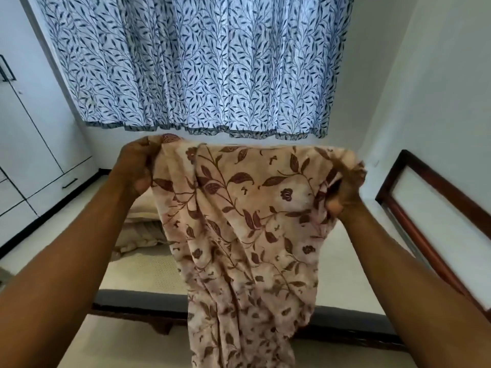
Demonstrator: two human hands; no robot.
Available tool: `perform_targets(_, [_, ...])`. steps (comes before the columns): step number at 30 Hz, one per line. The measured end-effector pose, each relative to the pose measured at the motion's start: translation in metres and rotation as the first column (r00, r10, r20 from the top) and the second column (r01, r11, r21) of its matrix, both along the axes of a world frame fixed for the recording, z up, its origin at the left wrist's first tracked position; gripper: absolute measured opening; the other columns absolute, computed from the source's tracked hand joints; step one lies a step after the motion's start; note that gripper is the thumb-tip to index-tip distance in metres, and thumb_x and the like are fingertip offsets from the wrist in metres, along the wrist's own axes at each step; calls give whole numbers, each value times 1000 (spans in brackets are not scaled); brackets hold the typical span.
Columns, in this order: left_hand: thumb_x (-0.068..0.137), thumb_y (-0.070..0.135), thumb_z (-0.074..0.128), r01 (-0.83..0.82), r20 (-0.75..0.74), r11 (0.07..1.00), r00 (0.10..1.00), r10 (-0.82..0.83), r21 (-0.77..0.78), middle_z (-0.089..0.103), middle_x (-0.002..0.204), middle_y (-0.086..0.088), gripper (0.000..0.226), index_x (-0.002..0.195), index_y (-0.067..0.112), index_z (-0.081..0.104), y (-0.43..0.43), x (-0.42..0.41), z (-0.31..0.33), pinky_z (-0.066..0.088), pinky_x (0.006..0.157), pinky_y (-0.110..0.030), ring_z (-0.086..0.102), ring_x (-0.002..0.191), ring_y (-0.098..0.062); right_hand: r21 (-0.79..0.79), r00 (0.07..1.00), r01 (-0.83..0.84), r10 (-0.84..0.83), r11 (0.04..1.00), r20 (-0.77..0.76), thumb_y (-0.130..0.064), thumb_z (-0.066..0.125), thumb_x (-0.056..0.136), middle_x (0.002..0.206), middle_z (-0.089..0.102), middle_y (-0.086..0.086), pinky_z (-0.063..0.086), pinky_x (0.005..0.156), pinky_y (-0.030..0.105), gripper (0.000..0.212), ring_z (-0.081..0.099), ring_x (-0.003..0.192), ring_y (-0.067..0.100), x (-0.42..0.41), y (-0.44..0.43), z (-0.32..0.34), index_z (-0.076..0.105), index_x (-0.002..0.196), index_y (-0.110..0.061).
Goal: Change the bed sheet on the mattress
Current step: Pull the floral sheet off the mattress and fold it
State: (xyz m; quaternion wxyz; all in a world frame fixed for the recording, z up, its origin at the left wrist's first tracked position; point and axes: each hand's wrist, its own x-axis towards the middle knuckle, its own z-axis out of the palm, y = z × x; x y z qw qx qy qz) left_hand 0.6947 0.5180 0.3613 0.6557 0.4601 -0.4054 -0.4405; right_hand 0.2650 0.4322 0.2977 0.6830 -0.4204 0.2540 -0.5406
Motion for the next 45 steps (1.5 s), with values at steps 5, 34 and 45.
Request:
perform_targets(5, [98, 8, 50, -94, 90, 995, 992, 90, 42, 64, 120, -27, 35, 125, -12, 61, -1, 3, -9, 60, 90, -43, 69, 97, -32, 233, 671, -152, 274, 960, -689, -22, 74, 91, 109, 74, 24, 60, 88, 48, 41, 72, 92, 33, 41, 28, -24, 68, 123, 3])
perform_targets(34, [97, 10, 63, -404, 201, 909, 904, 378, 105, 71, 102, -15, 15, 107, 1, 71, 19, 74, -44, 60, 79, -33, 70, 90, -26, -1, 994, -91, 91, 996, -67, -22, 50, 100, 106, 71, 14, 56, 94, 45, 27, 68, 101, 31, 45, -26, 40, 72, 107, -8])
perform_targets(45, [104, 21, 53, -160, 154, 983, 977, 145, 89, 72, 96, -3, 15, 104, 21, 69, 40, 60, -46, 60, 71, -35, 68, 89, -23, 94, 947, -194, 211, 976, -241, -18, 47, 102, 96, 74, 14, 61, 64, 33, 25, 73, 84, 27, 36, -8, 62, 68, 105, -2])
